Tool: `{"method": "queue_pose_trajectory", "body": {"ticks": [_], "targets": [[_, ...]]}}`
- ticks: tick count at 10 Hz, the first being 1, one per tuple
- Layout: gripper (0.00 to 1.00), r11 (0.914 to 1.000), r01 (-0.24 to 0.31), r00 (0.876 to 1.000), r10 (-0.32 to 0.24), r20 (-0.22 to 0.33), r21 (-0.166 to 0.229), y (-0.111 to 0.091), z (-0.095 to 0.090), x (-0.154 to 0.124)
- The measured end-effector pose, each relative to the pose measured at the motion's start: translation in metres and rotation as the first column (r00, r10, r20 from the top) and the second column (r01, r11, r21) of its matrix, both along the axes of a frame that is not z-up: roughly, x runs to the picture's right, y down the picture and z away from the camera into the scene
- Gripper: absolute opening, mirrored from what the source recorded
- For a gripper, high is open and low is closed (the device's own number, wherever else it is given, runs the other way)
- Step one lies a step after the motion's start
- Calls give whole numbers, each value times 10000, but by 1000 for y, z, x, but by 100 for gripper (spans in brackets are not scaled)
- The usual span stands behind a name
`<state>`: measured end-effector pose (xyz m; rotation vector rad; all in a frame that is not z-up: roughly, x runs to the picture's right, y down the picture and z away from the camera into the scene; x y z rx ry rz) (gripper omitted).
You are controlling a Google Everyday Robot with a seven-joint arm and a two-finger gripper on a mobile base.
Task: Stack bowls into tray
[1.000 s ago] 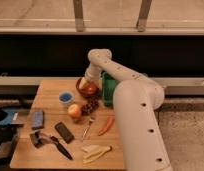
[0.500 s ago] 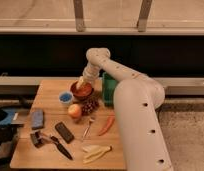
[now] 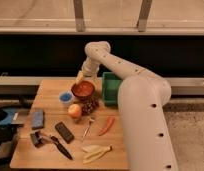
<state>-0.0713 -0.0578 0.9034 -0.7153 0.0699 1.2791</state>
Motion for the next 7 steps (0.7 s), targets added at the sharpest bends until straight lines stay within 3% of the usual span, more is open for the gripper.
{"method": "queue_pose_trajectory", "body": {"ticks": [7], "targets": [[71,9963,-333,9973,280,-677,-786,32,27,30]]}}
